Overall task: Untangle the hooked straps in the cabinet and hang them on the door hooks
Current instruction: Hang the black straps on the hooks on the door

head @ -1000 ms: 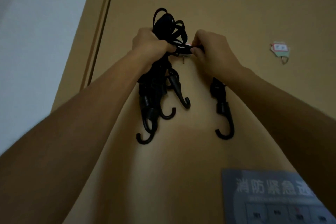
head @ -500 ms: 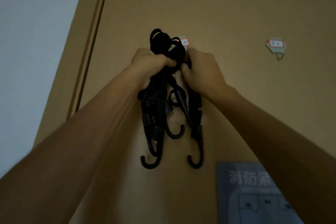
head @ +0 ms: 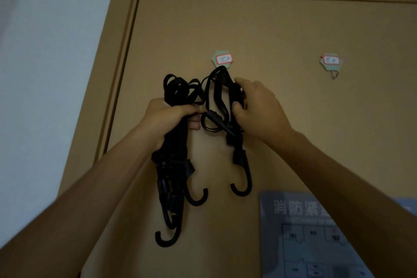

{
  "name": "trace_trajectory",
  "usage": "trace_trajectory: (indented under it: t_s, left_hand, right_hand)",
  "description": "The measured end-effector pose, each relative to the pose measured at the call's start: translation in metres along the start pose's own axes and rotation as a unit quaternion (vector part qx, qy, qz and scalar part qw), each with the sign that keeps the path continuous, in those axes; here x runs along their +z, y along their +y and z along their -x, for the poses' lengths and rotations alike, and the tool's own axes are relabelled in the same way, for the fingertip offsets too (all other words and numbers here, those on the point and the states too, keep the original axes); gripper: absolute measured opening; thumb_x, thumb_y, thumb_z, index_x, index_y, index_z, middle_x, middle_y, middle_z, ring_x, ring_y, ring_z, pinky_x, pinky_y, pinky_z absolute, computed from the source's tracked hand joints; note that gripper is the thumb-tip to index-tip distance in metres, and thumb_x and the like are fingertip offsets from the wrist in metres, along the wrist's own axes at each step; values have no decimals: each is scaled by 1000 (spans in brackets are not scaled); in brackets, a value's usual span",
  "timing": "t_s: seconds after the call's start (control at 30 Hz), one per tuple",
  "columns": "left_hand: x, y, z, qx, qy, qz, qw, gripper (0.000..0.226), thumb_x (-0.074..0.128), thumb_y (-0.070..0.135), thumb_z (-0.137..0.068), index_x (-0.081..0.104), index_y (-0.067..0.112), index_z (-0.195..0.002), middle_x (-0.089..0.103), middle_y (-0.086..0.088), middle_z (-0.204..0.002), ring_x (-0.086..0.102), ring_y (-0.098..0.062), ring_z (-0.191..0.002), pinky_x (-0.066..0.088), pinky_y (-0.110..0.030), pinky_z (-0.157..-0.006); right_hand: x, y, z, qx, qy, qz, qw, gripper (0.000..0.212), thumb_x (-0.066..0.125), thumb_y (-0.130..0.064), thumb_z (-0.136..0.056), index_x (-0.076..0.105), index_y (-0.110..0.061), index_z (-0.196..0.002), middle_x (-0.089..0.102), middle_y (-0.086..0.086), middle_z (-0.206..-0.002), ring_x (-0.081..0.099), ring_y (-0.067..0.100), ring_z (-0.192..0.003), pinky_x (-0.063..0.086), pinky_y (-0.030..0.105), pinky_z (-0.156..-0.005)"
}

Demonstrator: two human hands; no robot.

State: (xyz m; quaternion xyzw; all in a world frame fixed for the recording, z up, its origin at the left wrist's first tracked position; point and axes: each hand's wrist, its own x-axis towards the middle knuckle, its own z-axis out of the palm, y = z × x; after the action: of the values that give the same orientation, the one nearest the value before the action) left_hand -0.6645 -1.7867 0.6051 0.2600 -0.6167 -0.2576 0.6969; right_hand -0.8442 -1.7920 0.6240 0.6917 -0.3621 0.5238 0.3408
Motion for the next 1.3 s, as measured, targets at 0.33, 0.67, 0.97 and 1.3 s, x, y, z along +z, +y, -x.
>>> trace_trajectory:
  t_s: [0.33, 0.67, 0.97, 1.3]
  left_hand:
    - [-2, 23, 1, 26, 65, -43, 997, 19, 78, 18, -72, 70, 16, -89, 72, -1, -77, 67, -10, -67, 52, -15, -51]
    - [11, 48, -45, 74, 74, -134, 985, 29, 79, 20, -63, 69, 16, -90, 72, -8, -90, 69, -22, -79, 60, -36, -76]
    - [29, 59, -77, 175, 64, -193, 963, 56, 81, 20, -66, 61, 15, -117, 66, -3, -110, 63, -19, -99, 52, -28, -80]
    - [37, 52, -91, 158, 57, -216, 962, 47, 78, 10, -66, 63, 15, -110, 68, -6, -101, 69, -19, -76, 57, -28, -65]
  right_hand:
    - [-5, -14, -5, -50, 72, 19, 996, 45, 55, -25, -90, 45, -19, -133, 42, 10, -130, 42, 27, -114, 43, 40, -92]
    - [3, -6, -56, -54, 50, 1, 997, 24, 52, -12, -90, 53, -9, -113, 55, 11, -115, 52, 29, -104, 42, 35, -83]
    - [2, 7, -74, 1, 50, -47, 998, 18, 46, -4, -89, 50, -3, -106, 62, 17, -99, 55, 30, -85, 40, 35, -68]
    - [8, 6, -84, -6, 29, 11, 999, 12, 47, -5, -85, 55, -3, -76, 59, 14, -78, 55, 32, -75, 31, 28, -59]
